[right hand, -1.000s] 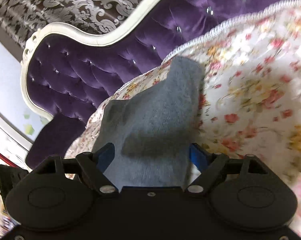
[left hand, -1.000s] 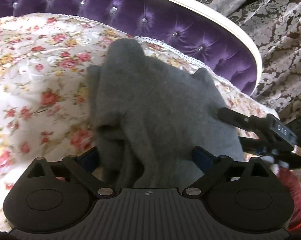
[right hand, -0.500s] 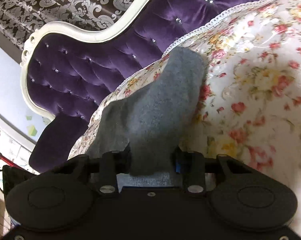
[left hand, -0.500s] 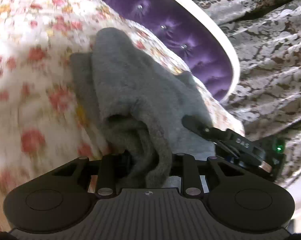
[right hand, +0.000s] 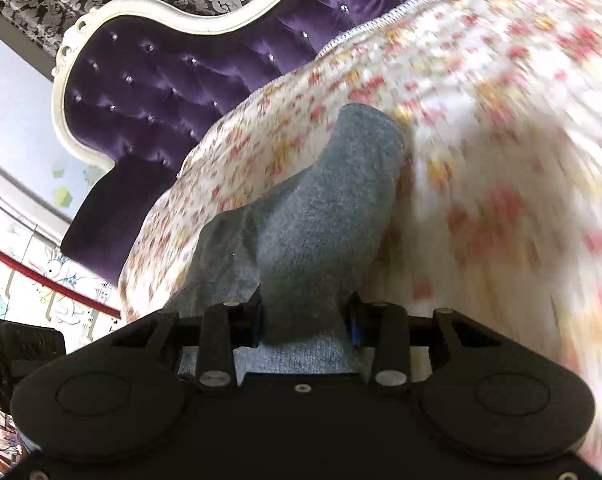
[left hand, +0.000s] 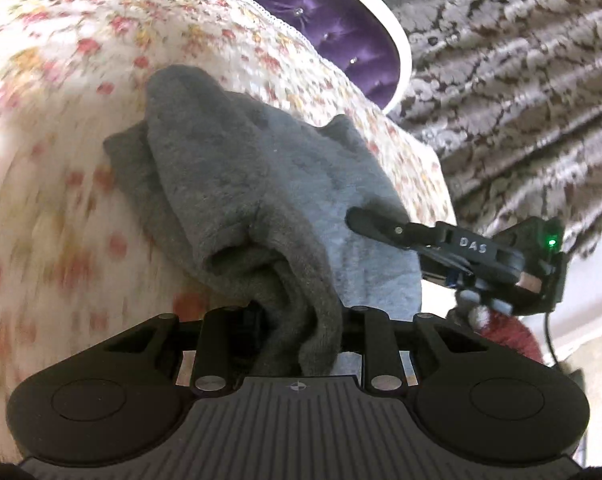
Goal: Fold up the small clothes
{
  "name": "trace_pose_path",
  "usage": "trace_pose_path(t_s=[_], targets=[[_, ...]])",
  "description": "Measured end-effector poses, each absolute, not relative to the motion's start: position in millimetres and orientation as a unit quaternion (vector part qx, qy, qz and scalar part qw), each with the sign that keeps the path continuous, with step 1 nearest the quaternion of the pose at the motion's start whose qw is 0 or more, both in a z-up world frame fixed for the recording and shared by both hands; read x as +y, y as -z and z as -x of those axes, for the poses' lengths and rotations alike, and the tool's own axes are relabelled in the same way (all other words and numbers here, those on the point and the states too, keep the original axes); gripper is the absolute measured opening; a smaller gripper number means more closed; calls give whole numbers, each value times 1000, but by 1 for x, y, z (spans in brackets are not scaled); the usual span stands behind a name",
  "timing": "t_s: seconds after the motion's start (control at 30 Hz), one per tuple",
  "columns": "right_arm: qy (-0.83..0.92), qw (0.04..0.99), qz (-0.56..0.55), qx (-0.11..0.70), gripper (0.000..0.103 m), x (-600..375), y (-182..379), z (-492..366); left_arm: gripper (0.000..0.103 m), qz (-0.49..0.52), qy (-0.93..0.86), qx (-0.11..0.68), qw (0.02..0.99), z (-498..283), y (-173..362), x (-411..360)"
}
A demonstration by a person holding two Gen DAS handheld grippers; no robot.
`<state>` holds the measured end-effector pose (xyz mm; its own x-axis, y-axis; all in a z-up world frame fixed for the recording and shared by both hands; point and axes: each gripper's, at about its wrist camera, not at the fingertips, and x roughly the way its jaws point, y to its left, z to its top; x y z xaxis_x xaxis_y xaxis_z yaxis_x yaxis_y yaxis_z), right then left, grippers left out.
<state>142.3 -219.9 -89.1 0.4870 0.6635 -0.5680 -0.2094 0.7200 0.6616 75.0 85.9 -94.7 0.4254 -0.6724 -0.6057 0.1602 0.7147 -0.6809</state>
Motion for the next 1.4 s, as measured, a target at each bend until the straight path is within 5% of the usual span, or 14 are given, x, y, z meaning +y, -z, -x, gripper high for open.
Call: trace_pose_path(t_s=[0.37,0.57,0.63,0.7,0.73,1.13,1.23,1.33,1.4], targets=[[-197,877,-201,389,66,-224,94,-49,30,210,176,437,857,-2,99,87],[-167,926,-149,305,66,-226,69,-21,31,106,151,378,907,29,59,77],[-176,936,-132,276,62,-221,59,-16,31,84,153,343,923,35,43,76],[-191,940,-109,260,34,-213,50,-19,34,70,158,315,933,30,31,69],[-198,941,-100,255,31,-208,48,-21,35,63,160,307,936,24,28,63],[-238,924,-67,293,30,-179,72,-75,36,40,121,351,928,-60,83,28],[-208,921,-60,323,27,-183,91,-101,38,64,114,362,923,-59,97,41],[-180,918,-89,343,12,-199,108,-123,38,59,114,359,925,-51,93,43],[-170,919,-110,339,15,-207,110,-128,38,54,110,358,926,-47,91,41]])
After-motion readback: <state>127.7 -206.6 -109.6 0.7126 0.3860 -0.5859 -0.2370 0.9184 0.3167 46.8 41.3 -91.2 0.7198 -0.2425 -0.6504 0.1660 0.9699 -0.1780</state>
